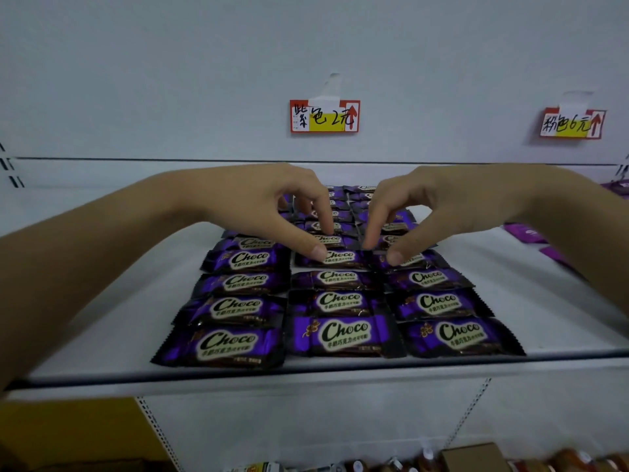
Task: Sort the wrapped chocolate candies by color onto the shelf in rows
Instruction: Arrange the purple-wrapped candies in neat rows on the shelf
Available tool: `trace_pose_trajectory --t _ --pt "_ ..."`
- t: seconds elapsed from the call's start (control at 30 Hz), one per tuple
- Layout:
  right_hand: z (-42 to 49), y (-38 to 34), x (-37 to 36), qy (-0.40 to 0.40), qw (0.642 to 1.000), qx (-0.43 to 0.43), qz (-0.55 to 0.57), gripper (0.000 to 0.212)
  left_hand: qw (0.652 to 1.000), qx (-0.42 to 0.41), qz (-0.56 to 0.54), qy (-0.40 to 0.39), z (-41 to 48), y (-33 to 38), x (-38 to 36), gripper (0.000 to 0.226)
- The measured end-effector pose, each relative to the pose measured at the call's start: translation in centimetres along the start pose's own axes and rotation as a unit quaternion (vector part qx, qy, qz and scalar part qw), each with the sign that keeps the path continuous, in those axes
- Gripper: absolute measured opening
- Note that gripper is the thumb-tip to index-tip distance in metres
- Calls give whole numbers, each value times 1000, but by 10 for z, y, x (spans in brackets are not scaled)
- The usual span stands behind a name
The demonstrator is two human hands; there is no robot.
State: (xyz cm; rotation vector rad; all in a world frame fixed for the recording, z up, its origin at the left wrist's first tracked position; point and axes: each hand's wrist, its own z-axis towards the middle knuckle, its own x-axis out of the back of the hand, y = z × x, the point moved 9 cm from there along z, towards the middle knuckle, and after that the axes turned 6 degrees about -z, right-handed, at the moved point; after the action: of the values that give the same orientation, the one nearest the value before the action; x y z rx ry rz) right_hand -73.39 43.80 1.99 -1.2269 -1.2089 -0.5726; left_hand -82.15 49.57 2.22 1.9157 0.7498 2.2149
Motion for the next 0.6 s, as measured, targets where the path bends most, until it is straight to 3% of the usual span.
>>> trace_pose_trajectory --t 0.23,0.5,0.6 --pt "-2 3 -2 -4 1000 -11 -7 28 997 -49 4 -63 -2 15 -16 29" --pt "-2 2 -1 10 999 20 24 31 997 -43 -21 -57 -3 19 -16 32" --pt "-5 -3 -5 -19 998 36 41 21 997 -53 -25 -46 -3 24 -15 37"
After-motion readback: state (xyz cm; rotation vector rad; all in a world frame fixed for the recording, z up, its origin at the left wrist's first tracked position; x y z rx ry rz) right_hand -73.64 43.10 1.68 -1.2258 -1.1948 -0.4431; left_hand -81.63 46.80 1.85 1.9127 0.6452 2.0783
